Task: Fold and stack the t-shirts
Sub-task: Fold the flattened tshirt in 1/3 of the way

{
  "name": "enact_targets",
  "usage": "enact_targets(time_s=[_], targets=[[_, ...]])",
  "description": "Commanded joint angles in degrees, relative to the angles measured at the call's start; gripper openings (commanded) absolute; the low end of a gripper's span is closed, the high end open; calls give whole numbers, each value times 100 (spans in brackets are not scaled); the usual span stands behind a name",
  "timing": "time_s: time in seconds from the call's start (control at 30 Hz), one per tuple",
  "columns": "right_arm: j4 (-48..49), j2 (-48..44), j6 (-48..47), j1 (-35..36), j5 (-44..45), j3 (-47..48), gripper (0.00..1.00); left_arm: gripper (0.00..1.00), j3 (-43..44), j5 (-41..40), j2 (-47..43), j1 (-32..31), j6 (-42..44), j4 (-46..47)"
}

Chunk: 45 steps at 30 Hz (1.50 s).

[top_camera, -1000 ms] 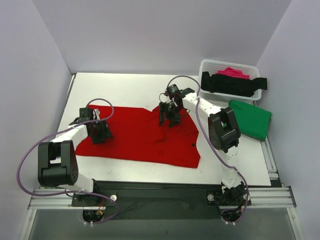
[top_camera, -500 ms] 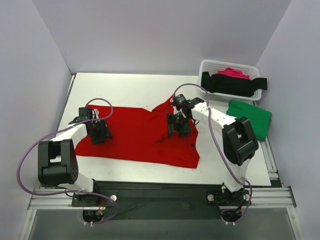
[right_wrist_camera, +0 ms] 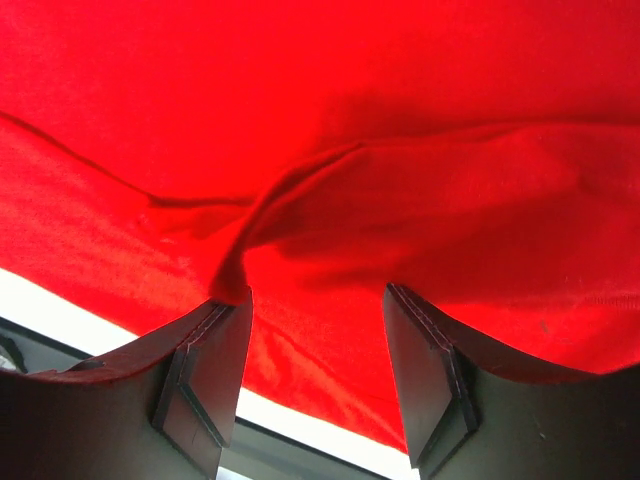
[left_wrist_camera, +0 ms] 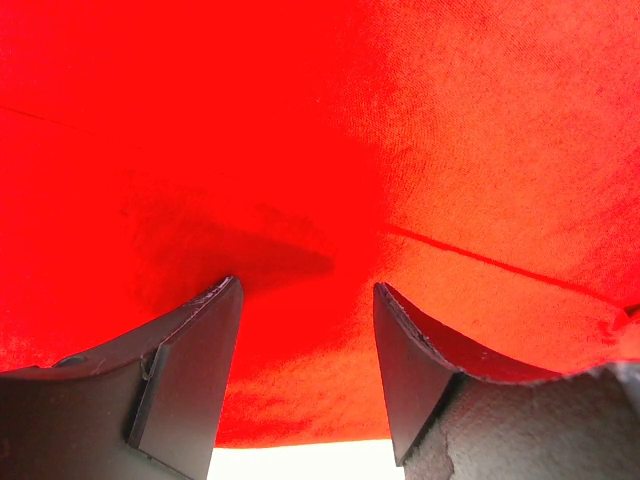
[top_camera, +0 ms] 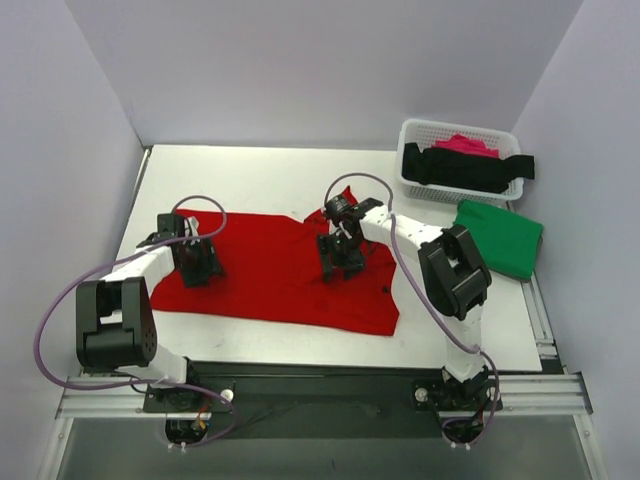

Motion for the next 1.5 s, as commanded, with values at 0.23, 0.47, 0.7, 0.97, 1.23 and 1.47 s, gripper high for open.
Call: enact_targets(time_s=[0.23,0.47,0.7,0.97,1.23,1.47], targets=[[-196,334,-7,38,95,714,55,66,-187,-245,157,80,226,-346],[-196,694,28,29,86,1057,55,66,-223,-245,113,98,270,-337],[-196,818,89,38,332,1154,55,66,-240,-210,104,133,279,-320],[-117,905,309,64,737,1277,56,66,-275,-157,87,160,279,-293],[-91,1178,459,117,781,1559,56,66,-311,-122,52,177,270,-285],[-91,1196,459,170,1009,1577,56,66,-337,-96,25,194,270,-276]])
